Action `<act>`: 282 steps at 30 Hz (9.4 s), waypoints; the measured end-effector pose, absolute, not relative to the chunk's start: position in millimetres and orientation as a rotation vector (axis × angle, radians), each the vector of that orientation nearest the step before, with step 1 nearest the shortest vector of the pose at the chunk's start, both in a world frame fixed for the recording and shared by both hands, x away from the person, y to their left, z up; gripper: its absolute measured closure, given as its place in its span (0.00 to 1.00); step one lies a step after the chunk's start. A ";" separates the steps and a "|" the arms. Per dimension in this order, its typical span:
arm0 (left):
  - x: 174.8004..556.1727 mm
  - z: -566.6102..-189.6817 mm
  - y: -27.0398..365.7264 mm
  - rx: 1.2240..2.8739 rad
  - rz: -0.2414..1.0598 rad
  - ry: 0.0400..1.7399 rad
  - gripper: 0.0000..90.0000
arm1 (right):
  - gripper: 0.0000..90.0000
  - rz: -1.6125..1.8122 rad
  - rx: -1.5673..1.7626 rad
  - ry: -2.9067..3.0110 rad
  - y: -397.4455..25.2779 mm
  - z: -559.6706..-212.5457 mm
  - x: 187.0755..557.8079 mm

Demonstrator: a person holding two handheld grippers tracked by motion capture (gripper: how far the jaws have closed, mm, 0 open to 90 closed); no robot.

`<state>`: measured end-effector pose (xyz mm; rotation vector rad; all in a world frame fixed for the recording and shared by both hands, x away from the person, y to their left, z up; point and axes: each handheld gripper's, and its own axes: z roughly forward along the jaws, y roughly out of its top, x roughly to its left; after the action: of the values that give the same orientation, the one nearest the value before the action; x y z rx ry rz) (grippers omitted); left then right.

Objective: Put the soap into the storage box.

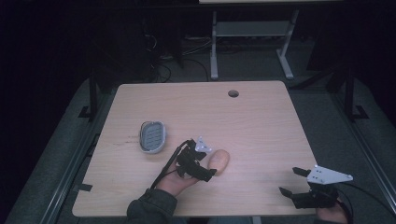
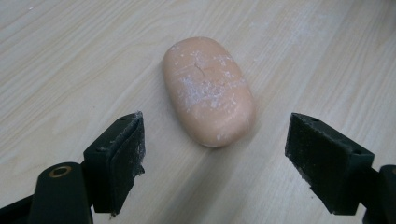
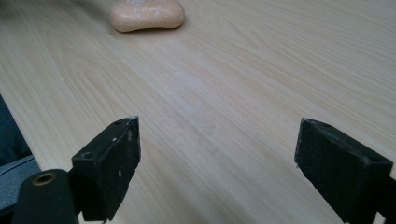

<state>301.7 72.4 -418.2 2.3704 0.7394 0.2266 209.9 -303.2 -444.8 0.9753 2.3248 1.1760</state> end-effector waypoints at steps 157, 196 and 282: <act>350.1 -405.8 60.6 2.286 0.140 1.173 0.36 | 0.15 1.197 0.974 2.290 -304.6 -440.3 207.8; 368.6 -378.6 132.5 2.048 -0.017 1.298 0.36 | 0.15 1.189 0.978 2.288 -304.2 -440.9 208.0; 409.0 -383.7 244.5 1.868 0.064 1.613 0.36 | 0.15 1.188 0.984 2.292 -305.8 -441.7 208.7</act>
<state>409.0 244.5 -383.7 1.8684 1.6130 0.0644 208.7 -305.8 -441.7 0.9837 2.2916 1.1877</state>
